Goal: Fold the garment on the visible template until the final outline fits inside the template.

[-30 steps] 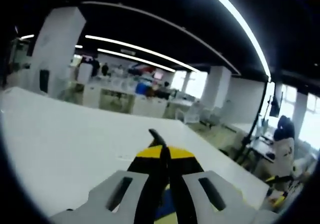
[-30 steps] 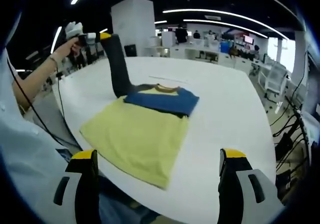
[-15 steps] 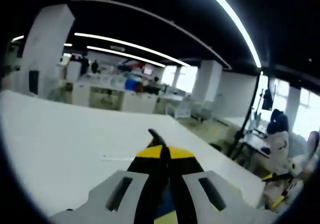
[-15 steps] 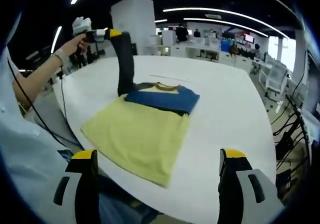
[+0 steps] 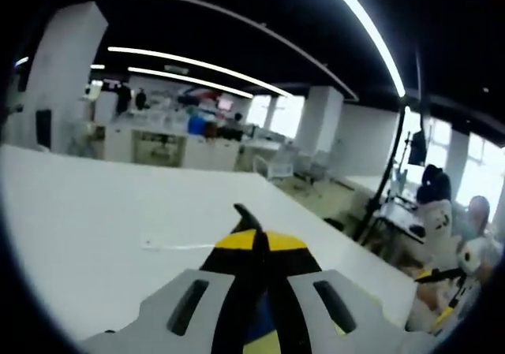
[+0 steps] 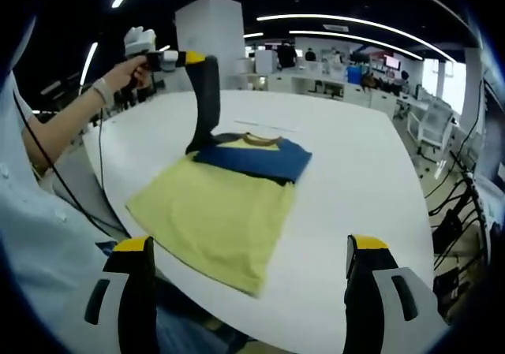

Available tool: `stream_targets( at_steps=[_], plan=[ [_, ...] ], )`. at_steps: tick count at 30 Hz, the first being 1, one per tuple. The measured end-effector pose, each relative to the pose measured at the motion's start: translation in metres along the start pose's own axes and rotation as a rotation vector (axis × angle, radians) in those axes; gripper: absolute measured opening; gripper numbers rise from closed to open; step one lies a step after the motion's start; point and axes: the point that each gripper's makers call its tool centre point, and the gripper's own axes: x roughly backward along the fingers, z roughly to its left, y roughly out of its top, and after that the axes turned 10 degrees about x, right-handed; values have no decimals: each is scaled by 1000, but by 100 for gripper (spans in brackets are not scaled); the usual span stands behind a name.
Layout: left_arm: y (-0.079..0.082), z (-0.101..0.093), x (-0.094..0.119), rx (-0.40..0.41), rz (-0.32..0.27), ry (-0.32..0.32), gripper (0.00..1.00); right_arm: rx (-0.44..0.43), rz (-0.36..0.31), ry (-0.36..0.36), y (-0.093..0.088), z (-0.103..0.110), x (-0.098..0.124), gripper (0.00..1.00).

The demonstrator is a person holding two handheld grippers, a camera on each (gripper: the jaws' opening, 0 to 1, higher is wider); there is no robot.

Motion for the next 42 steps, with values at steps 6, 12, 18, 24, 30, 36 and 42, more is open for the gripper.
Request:
stream_targets(
  at_steps=[6,12,18,24,30,36,42],
  plan=[
    [-14,-3,-16,1,33,-8,0,-9,-4,-11,-1,-1,3,100],
    [-30,0,-27,4,71,12,0,-20,1,-25,-5,-3,7,100],
    [-49,6,-37,1,108,31,0,-31,8,-36,-10,-5,10,100],
    [-56,6,-45,11,109,43,0,-38,5,-52,-10,-9,12,100],
    [-67,-1,-58,10,133,25,0,-47,-2,-69,-11,-14,12,100],
    [-88,-9,-72,3,191,1,0,-61,-7,-87,-12,-17,12,100],
    [-105,-14,-87,3,238,-19,0,-87,-3,-105,-17,-18,10,100]
  ],
)
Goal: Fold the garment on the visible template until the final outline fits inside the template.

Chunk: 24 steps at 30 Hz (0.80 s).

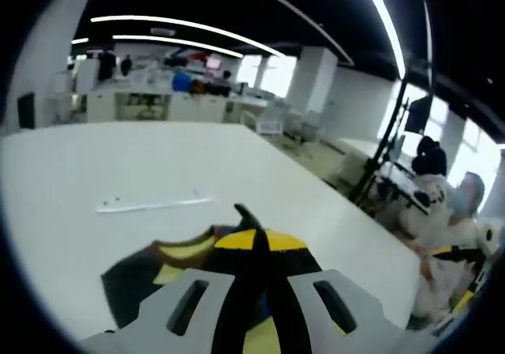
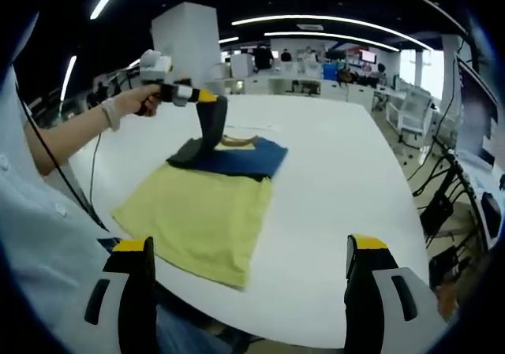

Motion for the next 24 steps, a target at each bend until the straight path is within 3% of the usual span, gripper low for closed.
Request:
stream_targets(
  at_steps=[11,17,24],
  plan=[
    [-27,3,-25,41,82,-23,0,-37,11,-21,-7,-4,-6,100],
    [-41,3,-41,104,116,-49,0,-47,-2,-51,-1,-9,-8,100],
    [-62,-2,-52,109,175,-58,0,-55,5,-57,0,-8,-14,100]
  ],
)
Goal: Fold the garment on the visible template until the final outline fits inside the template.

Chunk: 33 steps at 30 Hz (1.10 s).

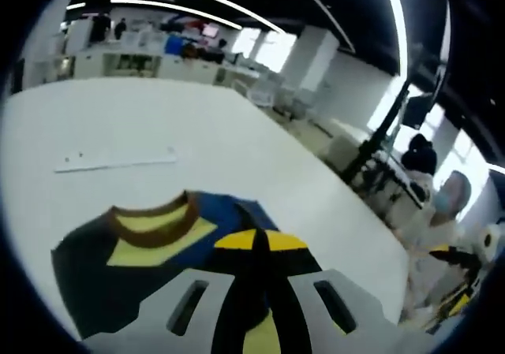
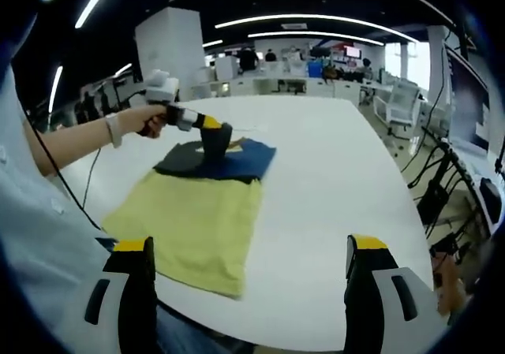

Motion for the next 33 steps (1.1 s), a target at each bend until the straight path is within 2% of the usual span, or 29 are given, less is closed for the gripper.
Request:
stream_targets(
  at_steps=[10,22,27,31,33],
  plan=[
    [-24,11,-21,55,60,15,0,0,21,-18,-1,-3,-4,100],
    [-37,2,-37,65,96,4,0,6,29,-3,-4,-5,-7,100],
    [-43,-4,-40,38,107,2,0,12,31,6,-5,-5,-7,100],
    [-47,-9,-41,49,121,-16,8,16,34,14,-6,-5,-7,100],
    [-48,-12,-39,34,126,-25,9,17,32,9,-6,-7,-6,100]
  ],
)
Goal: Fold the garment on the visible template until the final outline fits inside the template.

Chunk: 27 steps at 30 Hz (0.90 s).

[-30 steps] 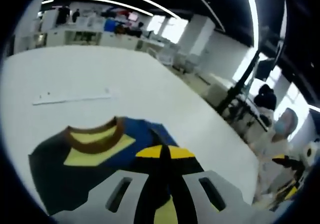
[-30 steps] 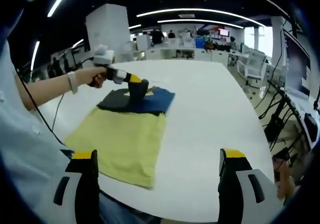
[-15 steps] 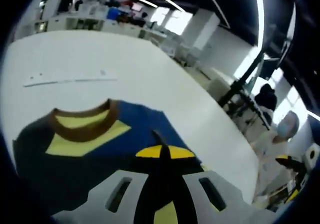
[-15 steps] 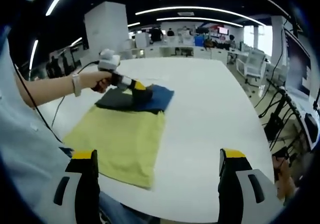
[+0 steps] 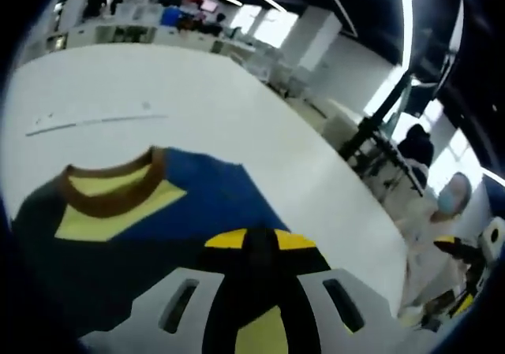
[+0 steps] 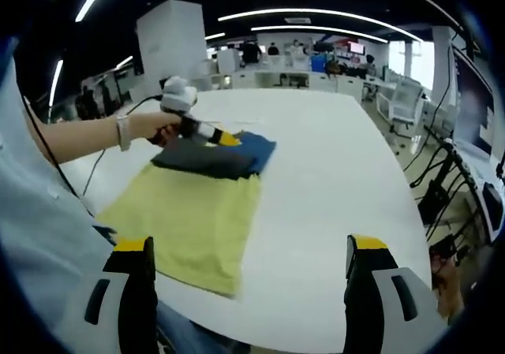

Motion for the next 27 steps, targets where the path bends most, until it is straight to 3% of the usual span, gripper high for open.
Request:
stream_targets(
  at_steps=[4,6,12,19,23,27],
  plan=[
    [-6,-6,7,-41,32,-24,14,-3,-7,-2,0,-2,0,100],
    [-1,2,13,-105,3,41,14,-1,-10,4,0,-1,0,100],
    [-3,-6,24,-175,-11,38,25,23,-6,38,-2,5,-1,100],
    [4,-13,47,-285,-47,65,39,28,8,67,-11,11,-1,100],
    [9,-16,61,-361,-78,90,58,54,19,68,-11,12,2,100],
    [3,-24,74,-369,-58,70,63,51,6,74,-8,13,3,100]
  ],
)
